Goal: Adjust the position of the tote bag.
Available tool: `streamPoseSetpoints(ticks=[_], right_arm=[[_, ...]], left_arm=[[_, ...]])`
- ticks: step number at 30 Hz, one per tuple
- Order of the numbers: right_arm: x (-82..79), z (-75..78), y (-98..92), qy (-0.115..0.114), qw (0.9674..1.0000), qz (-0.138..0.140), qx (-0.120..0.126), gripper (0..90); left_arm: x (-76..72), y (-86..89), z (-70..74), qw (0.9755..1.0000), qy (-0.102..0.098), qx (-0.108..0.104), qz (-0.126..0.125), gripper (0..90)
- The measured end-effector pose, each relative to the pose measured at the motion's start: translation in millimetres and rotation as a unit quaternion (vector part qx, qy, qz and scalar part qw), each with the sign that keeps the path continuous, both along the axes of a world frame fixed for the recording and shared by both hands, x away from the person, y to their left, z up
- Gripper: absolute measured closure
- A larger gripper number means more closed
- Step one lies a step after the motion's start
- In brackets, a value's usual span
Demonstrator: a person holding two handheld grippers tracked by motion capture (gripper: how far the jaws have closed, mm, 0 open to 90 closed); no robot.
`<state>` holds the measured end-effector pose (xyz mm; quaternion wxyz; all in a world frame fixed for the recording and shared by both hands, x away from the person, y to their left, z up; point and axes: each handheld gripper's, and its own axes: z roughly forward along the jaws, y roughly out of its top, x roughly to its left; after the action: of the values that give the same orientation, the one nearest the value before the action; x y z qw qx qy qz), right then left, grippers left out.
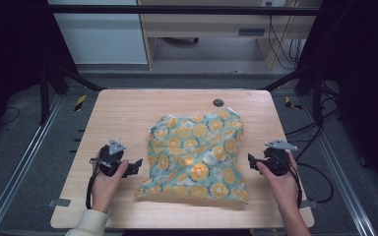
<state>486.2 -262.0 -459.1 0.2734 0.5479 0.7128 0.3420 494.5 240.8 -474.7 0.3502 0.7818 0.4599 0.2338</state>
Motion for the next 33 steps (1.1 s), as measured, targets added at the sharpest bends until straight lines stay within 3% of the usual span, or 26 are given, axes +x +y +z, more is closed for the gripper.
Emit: streamPoseSetpoints(ticks=[3,5,7,13,21,24,33], right_arm=[[10.5,19.5,6.6,-0.009,0.9999,0.012,-0.007,14.0],[14.7,24.2,8.6,-0.01,0.9998,0.015,-0.008,13.5],[30.1,38.1,16.5,-0.006,0.9996,0.027,0.001,11.4],[58.8,54.0,36.8,0.002,0.999,0.042,0.015,10.1],[96.4,48.6,57.9,0.022,0.9988,0.042,0.014,10.0],[114.9,43.8,59.2,0.031,0.9991,0.026,0.014,10.5],[131.0,26.6,55.7,0.061,0.998,0.006,0.015,11.2]], left_arm=[[-0.6,-2.7,1.1,1.0,-0.005,0.001,-0.003,4.5],[-0.8,-2.6,1.4,1.0,-0.003,0.003,-0.005,4.5],[-0.8,-3.3,0.9,1.0,-0.005,0.004,-0.006,4.5],[-0.1,-5.1,1.4,0.9999,-0.005,0.004,-0.009,4.6],[-0.6,-7.4,0.8,0.9999,-0.002,0.005,-0.014,4.7],[-0.7,-8.9,0.7,0.9999,-0.002,0.005,-0.016,4.7],[-1.2,-10.0,0.6,0.9998,-0.001,0.005,-0.019,4.8]])
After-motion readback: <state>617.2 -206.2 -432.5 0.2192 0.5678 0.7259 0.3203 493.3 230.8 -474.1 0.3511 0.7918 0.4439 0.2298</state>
